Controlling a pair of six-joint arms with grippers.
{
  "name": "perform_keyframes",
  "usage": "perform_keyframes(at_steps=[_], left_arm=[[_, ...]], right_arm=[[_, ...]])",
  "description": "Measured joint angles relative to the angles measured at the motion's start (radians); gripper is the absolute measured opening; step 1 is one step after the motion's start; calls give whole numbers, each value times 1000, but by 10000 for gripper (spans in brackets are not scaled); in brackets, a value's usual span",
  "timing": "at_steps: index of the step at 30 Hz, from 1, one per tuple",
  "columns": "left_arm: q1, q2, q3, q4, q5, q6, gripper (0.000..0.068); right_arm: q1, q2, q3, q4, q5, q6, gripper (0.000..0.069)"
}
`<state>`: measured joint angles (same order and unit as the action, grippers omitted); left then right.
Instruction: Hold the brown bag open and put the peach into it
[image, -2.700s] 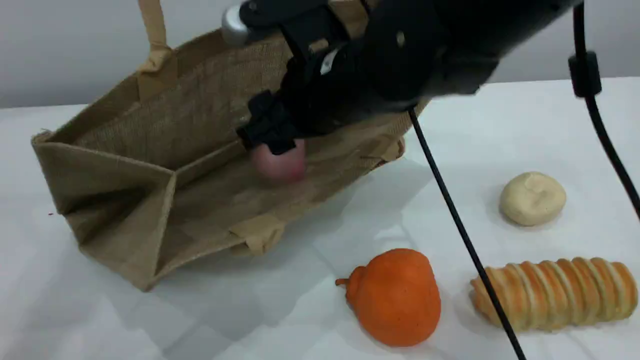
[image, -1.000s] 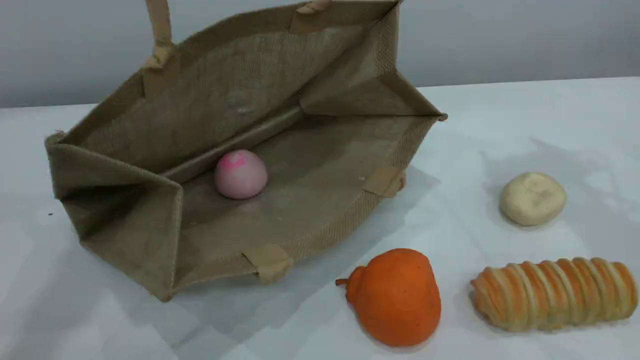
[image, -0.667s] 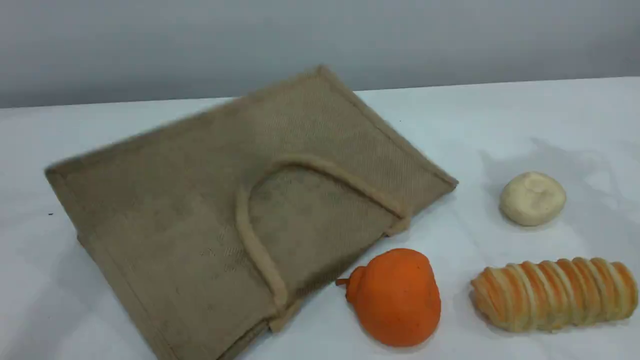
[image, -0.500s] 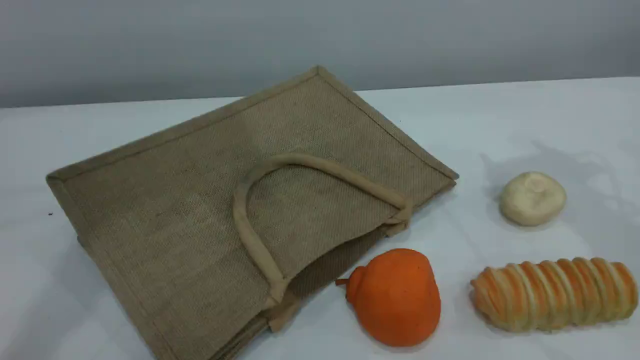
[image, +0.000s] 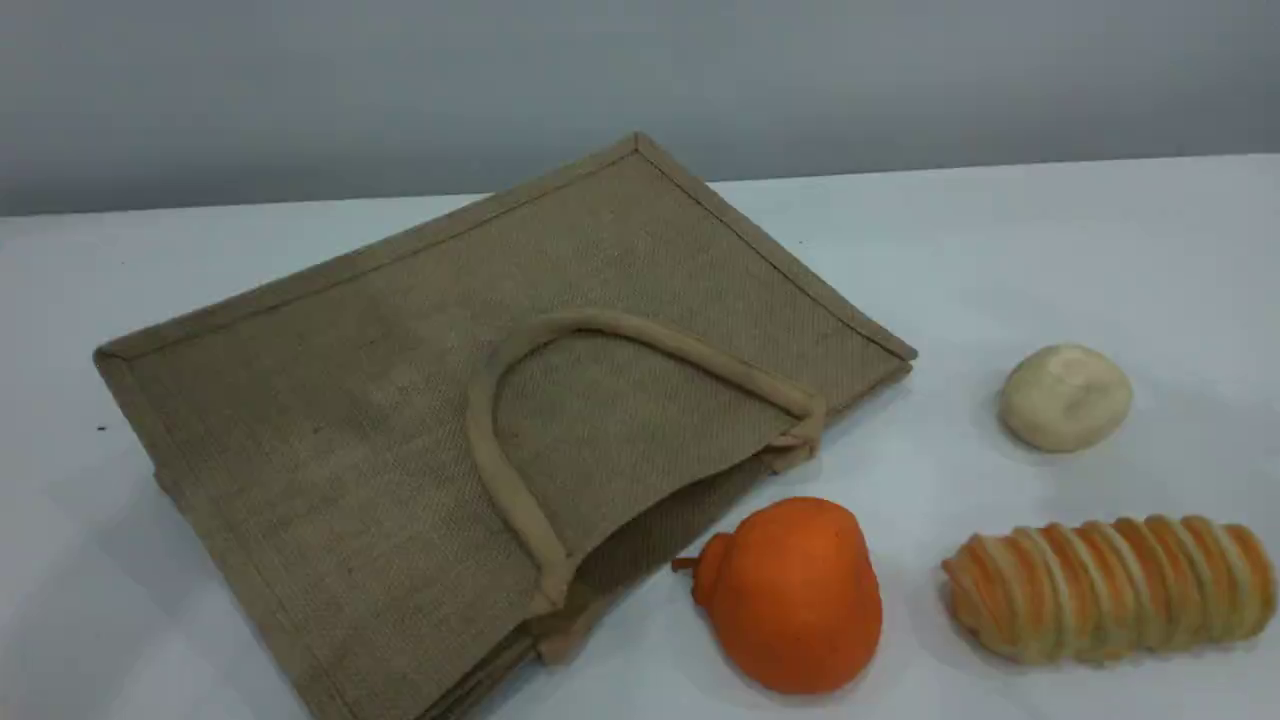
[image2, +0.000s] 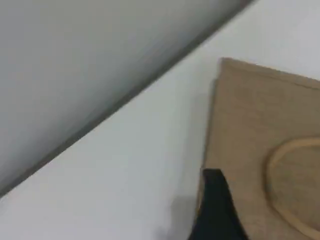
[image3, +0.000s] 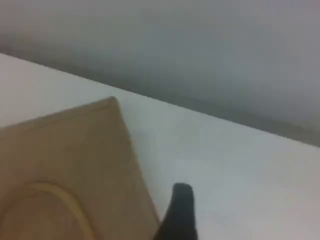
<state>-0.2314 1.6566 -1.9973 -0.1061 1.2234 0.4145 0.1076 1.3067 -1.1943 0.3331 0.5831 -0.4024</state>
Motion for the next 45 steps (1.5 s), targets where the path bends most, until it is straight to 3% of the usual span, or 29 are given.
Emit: perform_keyframes(at_steps=[6, 10, 23, 30, 36, 45], left_arm=[[0, -89, 2, 158, 1, -221, 442], [0, -158, 40, 162, -3, -300, 442], [0, -535, 443, 155, -2, -300, 442], [0, -843, 685, 154, -8, -300, 442], [0, -1165, 852, 166, -84, -299, 442], [0, -1500, 1074, 151, -66, -299, 442]], right_arm=[[1, -213, 0, 2, 221, 5, 589], [1, -357, 0, 2, 342, 44, 589], [2, -774, 1, 9, 538, 91, 589], [2, -884, 12, 2, 643, 131, 589], [2, -955, 18, 2, 638, 178, 589], [2, -1092, 205, 0, 638, 220, 589]])
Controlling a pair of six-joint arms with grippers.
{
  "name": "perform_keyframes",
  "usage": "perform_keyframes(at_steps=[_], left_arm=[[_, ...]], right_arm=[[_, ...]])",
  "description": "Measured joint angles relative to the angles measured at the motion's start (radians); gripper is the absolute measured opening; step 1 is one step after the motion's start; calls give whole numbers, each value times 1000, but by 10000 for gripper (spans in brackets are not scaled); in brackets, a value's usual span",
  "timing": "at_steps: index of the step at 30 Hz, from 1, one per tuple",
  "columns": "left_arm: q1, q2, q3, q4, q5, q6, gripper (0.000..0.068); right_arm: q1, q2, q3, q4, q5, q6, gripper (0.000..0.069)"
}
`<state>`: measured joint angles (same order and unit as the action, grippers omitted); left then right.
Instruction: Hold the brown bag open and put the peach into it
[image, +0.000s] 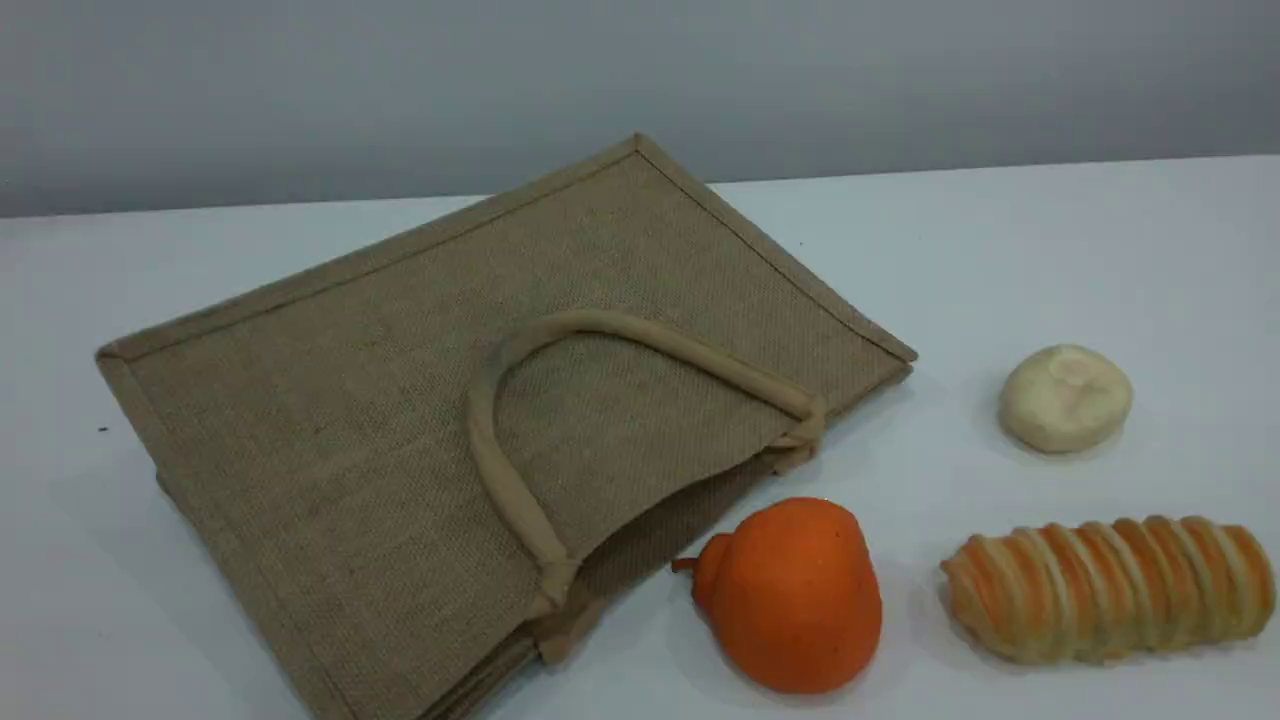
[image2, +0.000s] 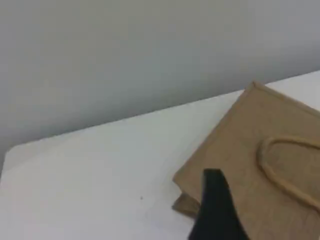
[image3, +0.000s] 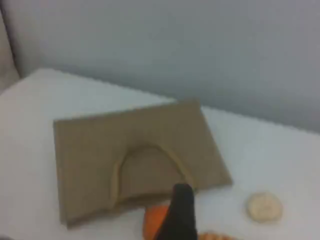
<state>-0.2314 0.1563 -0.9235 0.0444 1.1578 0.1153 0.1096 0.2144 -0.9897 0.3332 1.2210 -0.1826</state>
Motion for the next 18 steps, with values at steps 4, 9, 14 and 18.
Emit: perform_keyframes(at_steps=[4, 9, 14, 18], left_arm=[[0, -5, 119, -54, -17, -1, 442], [-1, -5, 263, -103, -67, -2, 442], [-1, -5, 365, -102, -74, -2, 442], [-1, -5, 377, -102, -75, -2, 442]], right_arm=[[0, -49, 124, -1, 0, -34, 589], [0, -95, 272, -45, -41, -71, 589], [0, -106, 384, -84, -79, -87, 589], [0, -107, 448, -111, -111, -87, 589]])
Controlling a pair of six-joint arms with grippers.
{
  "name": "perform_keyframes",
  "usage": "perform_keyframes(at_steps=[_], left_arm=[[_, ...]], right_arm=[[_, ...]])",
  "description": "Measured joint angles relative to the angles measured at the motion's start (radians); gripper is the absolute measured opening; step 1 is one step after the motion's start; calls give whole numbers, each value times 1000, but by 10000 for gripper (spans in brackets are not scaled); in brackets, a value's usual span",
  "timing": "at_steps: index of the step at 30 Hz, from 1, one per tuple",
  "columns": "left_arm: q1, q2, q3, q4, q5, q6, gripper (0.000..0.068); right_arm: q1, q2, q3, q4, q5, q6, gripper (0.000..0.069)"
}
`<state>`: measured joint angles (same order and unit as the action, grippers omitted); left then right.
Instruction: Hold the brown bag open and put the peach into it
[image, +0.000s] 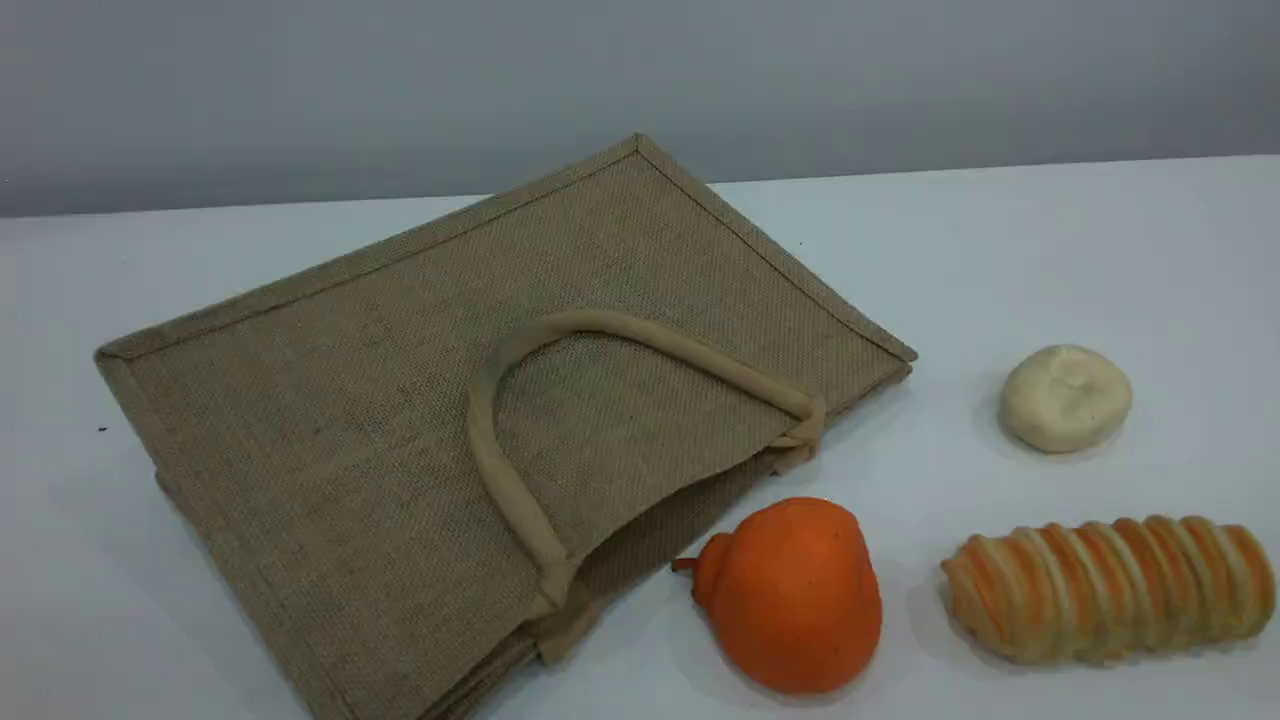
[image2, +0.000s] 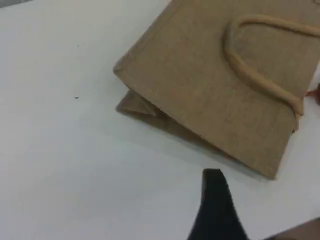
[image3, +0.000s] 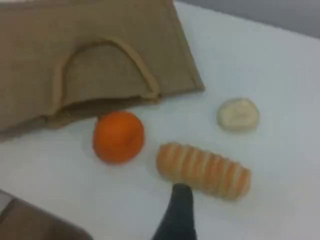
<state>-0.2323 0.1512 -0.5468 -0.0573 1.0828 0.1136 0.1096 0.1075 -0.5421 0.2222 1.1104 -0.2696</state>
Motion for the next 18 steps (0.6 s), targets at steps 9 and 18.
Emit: perform_keyframes(at_steps=[9, 18], left_arm=[[0, -1, 23, -1, -10, 0, 442], [0, -1, 40, 2, -3, -23, 442]], right_arm=[[0, -77, 28, -16, -24, 3, 589], [0, -109, 30, -15, -25, 3, 589]])
